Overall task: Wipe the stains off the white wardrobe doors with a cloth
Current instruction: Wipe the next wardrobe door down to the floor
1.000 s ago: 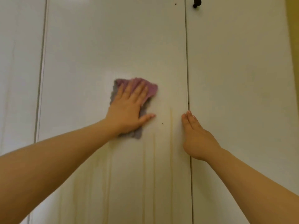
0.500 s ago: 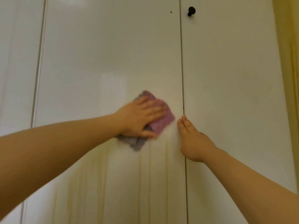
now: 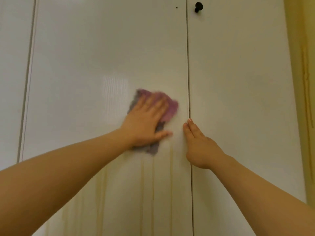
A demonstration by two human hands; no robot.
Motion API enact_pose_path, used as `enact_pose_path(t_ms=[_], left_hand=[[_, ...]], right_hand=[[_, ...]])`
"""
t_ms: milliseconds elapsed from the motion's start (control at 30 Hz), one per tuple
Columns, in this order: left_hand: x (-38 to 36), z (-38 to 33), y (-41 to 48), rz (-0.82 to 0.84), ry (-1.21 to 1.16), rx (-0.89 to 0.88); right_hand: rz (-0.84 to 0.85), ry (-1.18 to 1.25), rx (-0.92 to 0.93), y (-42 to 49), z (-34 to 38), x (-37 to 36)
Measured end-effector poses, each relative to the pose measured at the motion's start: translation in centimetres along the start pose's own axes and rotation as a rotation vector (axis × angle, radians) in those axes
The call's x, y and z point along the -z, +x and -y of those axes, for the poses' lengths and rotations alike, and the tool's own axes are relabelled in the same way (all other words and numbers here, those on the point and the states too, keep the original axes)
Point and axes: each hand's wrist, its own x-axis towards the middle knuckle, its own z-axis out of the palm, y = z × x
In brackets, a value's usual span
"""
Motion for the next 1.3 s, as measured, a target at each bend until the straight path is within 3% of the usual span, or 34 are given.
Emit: enact_pose_path(t_ms=[67, 133, 267, 300, 333, 433, 467, 500, 567, 633, 700, 800, 833, 867, 967, 1000, 1033, 1133, 1200, 1233, 1300], left_hand=[[-0.7, -1.9, -2.8, 0.107, 0.031, -0.329], [-0.9, -0.4, -4.0, 0.094, 0.059, -0.419], [-0.6, 3.6, -2.6, -0.092, 0.011, 0.067], [-0.7, 2.8, -2.6, -0.102, -0.001, 0.119], [-1.3, 1.3, -3.0, -0.072, -0.012, 0.066], [-2.4, -2.6, -6.0, 0.110, 0.006, -0.385], [-2.1, -1.7, -6.4, 0.124, 0.044, -0.456], [-1.9, -0.2, -6.3, 0.062, 0.072, -0.437], [-1.3, 3.4, -5.8, -0.077, 0.070, -0.141], [-0.7, 5.0, -5.9, -0.106, 0.057, 0.116], [-1.5, 2.8, -7.0, -0.044, 0.036, 0.047], [-2.0, 0.3, -9.2, 0.111, 0.039, -0.369], [-1.6, 1.4, -9.1, 0.089, 0.069, -0.416], [-1.2, 2.9, -8.7, 0.045, 0.088, -0.353], [-0.5, 5.9, -7.2, -0.100, 0.046, 0.120], [-0.8, 5.0, -7.1, -0.128, 0.022, 0.200], [-1.4, 3.1, -7.5, -0.112, -0.011, 0.185], [-2.8, -2.3, -10.0, 0.079, -0.057, -0.290], [-2.6, -1.4, -9.4, 0.073, 0.056, -0.447], [-2.5, -0.8, -8.1, 0.009, 0.064, -0.357], [-2.0, -0.6, -5.5, -0.069, 0.001, 0.009]], right_hand=[[-0.001, -0.017, 0.004, 0.0, -0.2, 0.0], [-0.002, -0.016, 0.001, 0.0, -0.2, 0.0], [-0.008, -0.006, -0.006, -0.2, 0.1, -0.1], [-0.007, -0.003, -0.009, -0.3, 0.2, -0.1], [-0.008, 0.000, -0.013, -0.3, 0.2, -0.1], [-0.009, -0.009, -0.021, -0.3, 0.4, 0.0], [-0.007, -0.015, -0.022, -0.3, 0.5, 0.0], [-0.007, -0.017, -0.027, -0.4, 0.5, 0.0], [-0.012, -0.018, -0.031, -0.4, 0.6, -0.1], [-0.017, -0.015, -0.036, -0.5, 0.7, -0.2], [-0.025, -0.011, -0.041, -0.5, 0.8, -0.2], [-0.034, -0.010, -0.053, -0.5, 1.1, -0.2], [-0.032, -0.014, -0.057, -0.5, 1.2, -0.2], [-0.031, -0.019, -0.059, -0.5, 1.3, -0.2], [-0.039, -0.026, -0.067, -0.6, 1.5, -0.4], [-0.044, -0.022, -0.070, -0.6, 1.6, -0.4], [-0.044, -0.014, -0.076, -0.6, 1.7, -0.4], [-0.037, 0.000, -0.087, -0.7, 1.8, -0.2], [-0.026, -0.021, -0.083, -0.7, 1.6, 0.0], [-0.025, -0.032, -0.078, -0.7, 1.4, 0.1], [-0.033, -0.037, -0.073, -0.8, 1.1, 0.0]])
